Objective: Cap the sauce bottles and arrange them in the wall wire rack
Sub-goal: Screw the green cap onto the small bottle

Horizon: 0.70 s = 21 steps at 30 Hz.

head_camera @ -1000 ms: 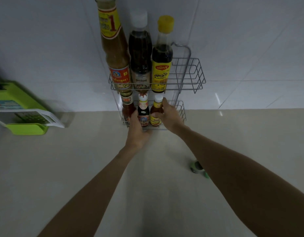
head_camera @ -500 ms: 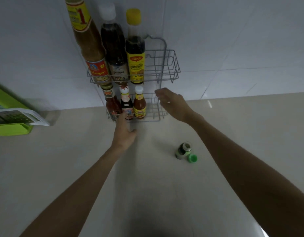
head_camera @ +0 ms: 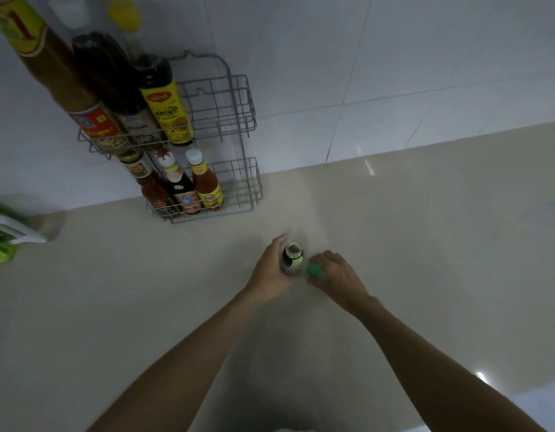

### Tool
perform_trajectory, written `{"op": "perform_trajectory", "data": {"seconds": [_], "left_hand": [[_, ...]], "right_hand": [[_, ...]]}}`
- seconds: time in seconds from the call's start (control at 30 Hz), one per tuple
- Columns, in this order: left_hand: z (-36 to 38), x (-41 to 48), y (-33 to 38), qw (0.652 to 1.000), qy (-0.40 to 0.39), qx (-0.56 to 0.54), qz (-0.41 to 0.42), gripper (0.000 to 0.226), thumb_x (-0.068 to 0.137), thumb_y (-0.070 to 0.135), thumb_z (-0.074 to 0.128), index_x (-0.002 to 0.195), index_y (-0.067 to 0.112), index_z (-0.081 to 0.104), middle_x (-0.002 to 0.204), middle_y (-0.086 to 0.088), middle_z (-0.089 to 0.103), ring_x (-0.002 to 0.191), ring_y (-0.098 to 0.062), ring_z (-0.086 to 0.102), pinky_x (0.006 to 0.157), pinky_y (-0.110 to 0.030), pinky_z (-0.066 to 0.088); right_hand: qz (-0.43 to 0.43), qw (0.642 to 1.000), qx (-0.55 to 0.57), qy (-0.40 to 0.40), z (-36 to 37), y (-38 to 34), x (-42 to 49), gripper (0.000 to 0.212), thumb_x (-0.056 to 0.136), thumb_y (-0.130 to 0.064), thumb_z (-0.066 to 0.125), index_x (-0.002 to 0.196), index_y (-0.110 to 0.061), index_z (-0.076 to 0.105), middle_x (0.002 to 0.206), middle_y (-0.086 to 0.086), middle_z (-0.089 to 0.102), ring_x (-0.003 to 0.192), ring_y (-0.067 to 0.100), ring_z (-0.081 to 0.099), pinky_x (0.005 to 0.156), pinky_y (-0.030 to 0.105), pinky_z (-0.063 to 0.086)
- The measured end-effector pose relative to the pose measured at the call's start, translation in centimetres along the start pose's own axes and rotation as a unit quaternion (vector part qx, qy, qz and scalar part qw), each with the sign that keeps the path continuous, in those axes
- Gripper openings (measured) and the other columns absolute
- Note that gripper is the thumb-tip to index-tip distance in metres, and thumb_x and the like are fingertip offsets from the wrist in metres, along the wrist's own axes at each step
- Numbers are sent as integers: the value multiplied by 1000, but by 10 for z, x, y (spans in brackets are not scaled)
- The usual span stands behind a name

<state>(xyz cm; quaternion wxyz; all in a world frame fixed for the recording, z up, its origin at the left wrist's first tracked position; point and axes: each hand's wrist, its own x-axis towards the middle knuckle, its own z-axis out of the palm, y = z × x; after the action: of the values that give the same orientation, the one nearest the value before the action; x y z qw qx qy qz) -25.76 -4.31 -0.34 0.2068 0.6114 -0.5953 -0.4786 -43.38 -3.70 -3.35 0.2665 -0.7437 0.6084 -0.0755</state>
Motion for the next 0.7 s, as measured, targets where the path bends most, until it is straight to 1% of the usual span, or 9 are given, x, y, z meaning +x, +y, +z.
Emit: {"op": "perform_trajectory", "data": {"seconds": [0.07,0.13,0.23,0.33,0.4,0.47,0.5,0.6,0.7], "left_hand": [[8,6,0,1000,21,-3,-20,82,68,4,82,139,11,43,140,-7,52,129,-22,48,95,-20,35],[13,9,-1,998,52,-9,-31,60,70,8,81,125,14,57,123,-5,64,114,-23,59,83,-22,41],[15,8,-3,997,75,-3,-5,43,71,17,81,110,14,65,104,-5,70,95,-23,65,77,-27,47],[10,2,-2,995,94,9,17,34,71,32,80,99,20,65,89,3,63,78,-11,60,63,-17,43],[2,-3,-2,995,98,-6,9,31,70,40,77,93,27,62,88,4,57,77,-4,57,60,-13,38],[-11,-9,0,996,87,-24,10,28,66,44,74,86,31,60,88,1,55,76,-7,59,60,-13,40],[-20,-13,2,996,78,-37,8,26,64,44,73,84,33,60,88,0,56,77,-10,61,62,-17,41],[-46,-30,10,993,-2,-118,-7,25,64,38,71,87,36,61,88,1,60,78,-15,61,69,-29,45],[-65,-46,13,964,-127,-234,0,29,66,21,65,95,16,62,82,-3,63,79,-22,62,78,-38,45]], "right_hand": [[32,994,79,73,-4,-2,4,34,76,-10,73,108,-3,62,103,17,62,90,38,61,78,43,51],[79,971,182,133,-17,-7,10,37,75,-10,73,109,-8,58,103,13,60,85,31,63,76,39,54],[76,950,248,172,-40,-18,20,31,83,-16,68,114,-15,62,105,9,58,89,23,66,81,30,53],[65,916,368,147,-59,-39,27,18,90,-26,63,107,-20,65,104,0,67,94,18,66,88,40,55],[37,896,425,119,-66,-54,26,14,89,-22,66,102,-20,64,104,-6,70,97,13,66,88,37,54],[-13,888,456,54,-69,-65,23,18,85,-13,70,101,-13,63,108,-5,72,103,11,66,91,34,52],[-37,884,465,19,-71,-69,21,20,84,-11,72,102,-10,62,110,-3,72,105,12,65,93,33,52],[-102,867,483,-64,-83,-79,17,28,87,-11,69,114,-9,61,118,3,69,111,19,63,91,29,53],[-163,870,441,-149,-101,-93,17,32,92,-9,62,123,-12,61,125,4,64,116,19,59,93,28,51]]}}
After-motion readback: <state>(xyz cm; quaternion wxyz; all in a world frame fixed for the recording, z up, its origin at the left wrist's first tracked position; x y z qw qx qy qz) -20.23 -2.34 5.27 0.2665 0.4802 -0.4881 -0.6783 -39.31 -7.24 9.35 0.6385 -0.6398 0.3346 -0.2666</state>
